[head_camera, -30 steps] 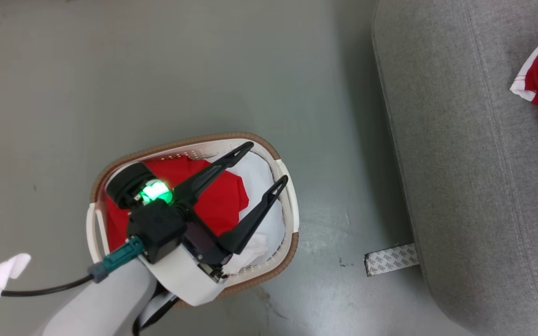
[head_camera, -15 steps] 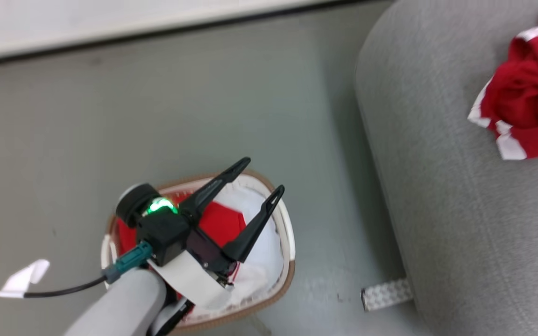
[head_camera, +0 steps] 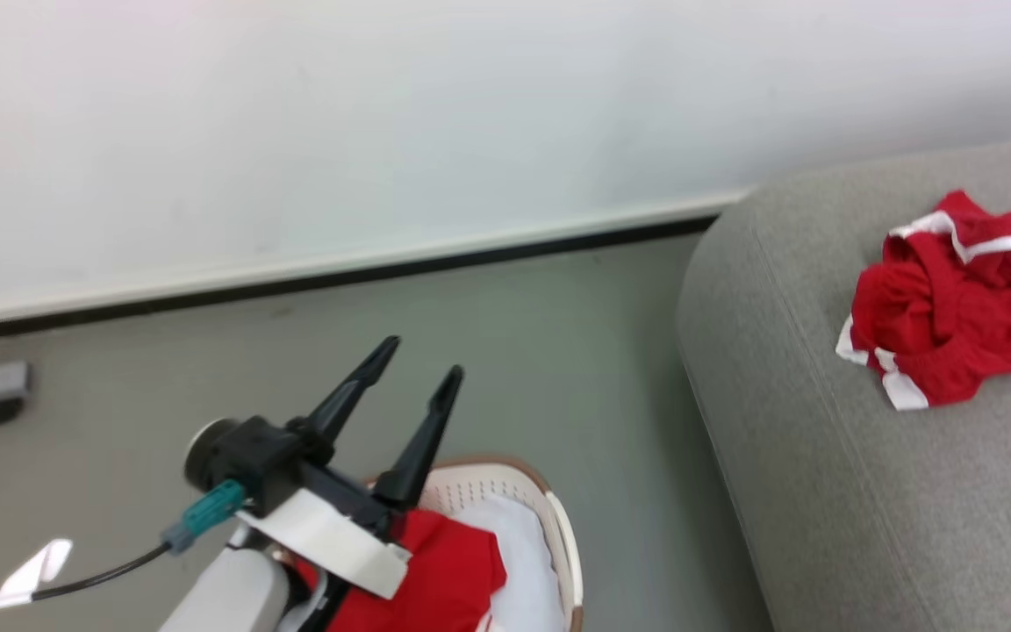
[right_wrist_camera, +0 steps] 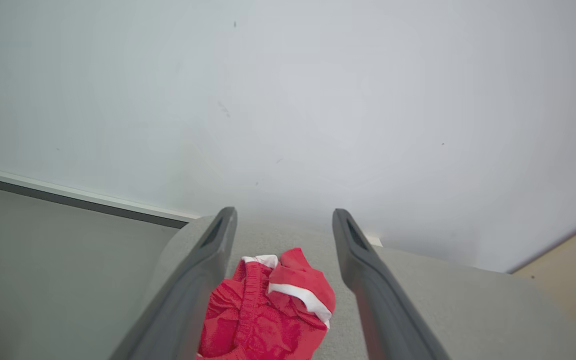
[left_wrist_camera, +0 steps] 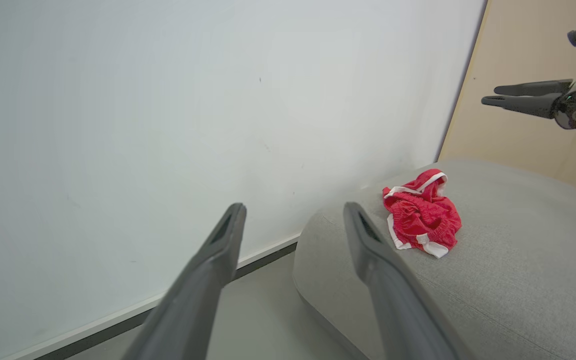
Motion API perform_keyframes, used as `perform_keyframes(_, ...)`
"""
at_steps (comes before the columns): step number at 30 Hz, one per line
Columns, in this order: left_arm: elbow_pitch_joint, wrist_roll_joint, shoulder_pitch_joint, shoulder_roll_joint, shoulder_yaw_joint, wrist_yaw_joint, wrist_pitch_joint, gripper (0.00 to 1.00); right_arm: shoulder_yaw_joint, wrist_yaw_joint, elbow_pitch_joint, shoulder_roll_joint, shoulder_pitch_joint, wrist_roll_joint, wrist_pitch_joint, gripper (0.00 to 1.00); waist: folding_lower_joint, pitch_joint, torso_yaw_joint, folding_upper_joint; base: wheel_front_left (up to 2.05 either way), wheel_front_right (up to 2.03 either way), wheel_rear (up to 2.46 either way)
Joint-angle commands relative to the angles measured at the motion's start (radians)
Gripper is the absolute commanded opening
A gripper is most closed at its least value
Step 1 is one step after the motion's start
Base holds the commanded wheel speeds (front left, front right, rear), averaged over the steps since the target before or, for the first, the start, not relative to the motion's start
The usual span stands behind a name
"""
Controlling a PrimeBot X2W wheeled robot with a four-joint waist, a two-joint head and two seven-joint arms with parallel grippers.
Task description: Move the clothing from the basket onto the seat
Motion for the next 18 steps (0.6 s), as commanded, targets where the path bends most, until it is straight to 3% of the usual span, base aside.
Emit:
perform_keyframes(1, 0.012, 0.009, 0.026, -0.001, 0.022, 0.008, 0.0, 1.0, 0.024, -0.002, -0.017, 0.015, 0.035, -0.002, -0.02, 1.0, 0.0003, -0.078, 0.038, 0.0, 0.0, 0.0, 0.0)
perform_keyframes(7, 0.056, 0.028, 0.091, -0.003, 0.136, 0.039, 0.0, 1.0, 0.052, -0.003, -0.074, 0.054, 0.124, 0.004, -0.16, 1.0, 0.0003, -0.14, 0.066, 0.0, 0.0, 0.0, 0.0)
perform_keyframes(12, 0.079, 0.05, 0.133, -0.006, 0.222, 0.05, 0.0, 1.0, 0.004, -0.003, -0.144, 0.119, 0.23, 0.038, -0.246, 1.0, 0.0003, -0.153, 0.09, 0.0, 0.0, 0.0, 0.0)
perform_keyframes(18, 0.083, 0.08, 0.188, -0.034, 0.314, 0.054, 0.0, 1.0, -0.069, -0.003, -0.258, 0.213, 0.394, -0.008, -0.338, 1.0, 0.0003, -0.153, 0.109, 0.0, 0.0, 0.0, 0.0)
